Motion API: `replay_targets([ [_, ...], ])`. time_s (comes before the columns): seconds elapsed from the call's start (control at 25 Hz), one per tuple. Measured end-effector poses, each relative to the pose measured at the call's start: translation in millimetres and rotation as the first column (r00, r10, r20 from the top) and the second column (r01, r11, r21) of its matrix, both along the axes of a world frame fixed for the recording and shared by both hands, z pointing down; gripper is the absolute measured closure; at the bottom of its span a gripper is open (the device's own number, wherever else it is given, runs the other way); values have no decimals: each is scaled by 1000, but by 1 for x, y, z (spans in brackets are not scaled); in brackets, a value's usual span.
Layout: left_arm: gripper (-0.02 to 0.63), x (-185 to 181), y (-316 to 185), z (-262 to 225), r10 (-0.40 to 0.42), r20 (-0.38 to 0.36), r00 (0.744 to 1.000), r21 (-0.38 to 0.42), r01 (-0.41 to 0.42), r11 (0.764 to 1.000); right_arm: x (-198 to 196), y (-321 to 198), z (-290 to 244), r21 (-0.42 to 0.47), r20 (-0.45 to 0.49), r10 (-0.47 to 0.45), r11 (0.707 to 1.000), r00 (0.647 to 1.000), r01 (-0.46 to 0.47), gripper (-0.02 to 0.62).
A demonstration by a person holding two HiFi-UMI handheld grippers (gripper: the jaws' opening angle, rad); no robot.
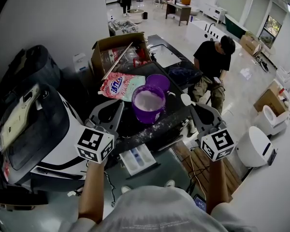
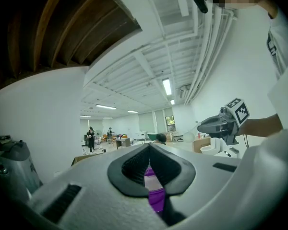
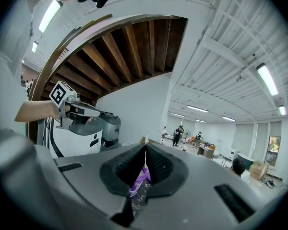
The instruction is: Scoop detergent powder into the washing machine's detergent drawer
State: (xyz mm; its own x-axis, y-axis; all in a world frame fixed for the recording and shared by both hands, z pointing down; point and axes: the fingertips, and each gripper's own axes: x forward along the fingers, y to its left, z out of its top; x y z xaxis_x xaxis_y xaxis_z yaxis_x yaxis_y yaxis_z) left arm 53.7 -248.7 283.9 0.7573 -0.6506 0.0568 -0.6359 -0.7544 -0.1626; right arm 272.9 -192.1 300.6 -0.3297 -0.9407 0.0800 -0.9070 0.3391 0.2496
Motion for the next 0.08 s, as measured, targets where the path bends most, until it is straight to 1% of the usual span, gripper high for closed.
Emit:
replay_targets([
  [0.08, 597, 1, -1, 3, 2, 6, 1000, -2, -2, 1000, -1, -1, 3, -4, 0, -3, 1000, 1000, 3, 586],
])
